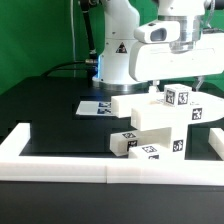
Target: Assemble chair
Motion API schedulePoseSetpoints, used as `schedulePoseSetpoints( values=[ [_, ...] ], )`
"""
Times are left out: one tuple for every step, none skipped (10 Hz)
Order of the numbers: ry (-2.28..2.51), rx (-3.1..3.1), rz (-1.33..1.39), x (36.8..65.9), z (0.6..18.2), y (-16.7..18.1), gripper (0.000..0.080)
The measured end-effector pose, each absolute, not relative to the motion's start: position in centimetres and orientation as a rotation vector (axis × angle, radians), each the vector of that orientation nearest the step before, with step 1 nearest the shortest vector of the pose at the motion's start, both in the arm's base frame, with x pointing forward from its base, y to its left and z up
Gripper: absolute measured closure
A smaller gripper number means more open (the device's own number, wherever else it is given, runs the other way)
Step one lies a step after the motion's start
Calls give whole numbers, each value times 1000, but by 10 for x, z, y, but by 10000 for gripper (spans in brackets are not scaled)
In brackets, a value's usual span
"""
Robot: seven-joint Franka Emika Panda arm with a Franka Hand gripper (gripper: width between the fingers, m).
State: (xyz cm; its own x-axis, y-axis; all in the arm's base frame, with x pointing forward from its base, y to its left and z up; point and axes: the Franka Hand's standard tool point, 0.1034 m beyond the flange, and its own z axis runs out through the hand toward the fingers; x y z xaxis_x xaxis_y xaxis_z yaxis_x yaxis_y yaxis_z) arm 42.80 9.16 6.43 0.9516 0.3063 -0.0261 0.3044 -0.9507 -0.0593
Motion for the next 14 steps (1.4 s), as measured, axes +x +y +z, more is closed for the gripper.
schedulePoseSetpoints(
  values=[
    [-529,-3043,52,428,63,92,150],
    [-568,-3037,49,430,62,93,150],
    [-610,-3029,51,431,61,92,150],
    [-604,-3031,52,431,61,91,150],
    [-602,-3031,53,431,61,91,150],
    [-601,-3031,54,431,61,91,150],
    [-625,-3033,52,429,60,91,150],
    [-690,-3035,46,427,58,93,150],
    [-747,-3031,46,425,56,96,150],
    [-764,-3030,51,426,55,98,150],
    [-742,-3035,43,430,56,96,150],
    [-742,-3035,43,429,56,95,150],
    [-741,-3035,43,429,56,95,150],
    [-745,-3035,39,429,56,95,150]
  ],
)
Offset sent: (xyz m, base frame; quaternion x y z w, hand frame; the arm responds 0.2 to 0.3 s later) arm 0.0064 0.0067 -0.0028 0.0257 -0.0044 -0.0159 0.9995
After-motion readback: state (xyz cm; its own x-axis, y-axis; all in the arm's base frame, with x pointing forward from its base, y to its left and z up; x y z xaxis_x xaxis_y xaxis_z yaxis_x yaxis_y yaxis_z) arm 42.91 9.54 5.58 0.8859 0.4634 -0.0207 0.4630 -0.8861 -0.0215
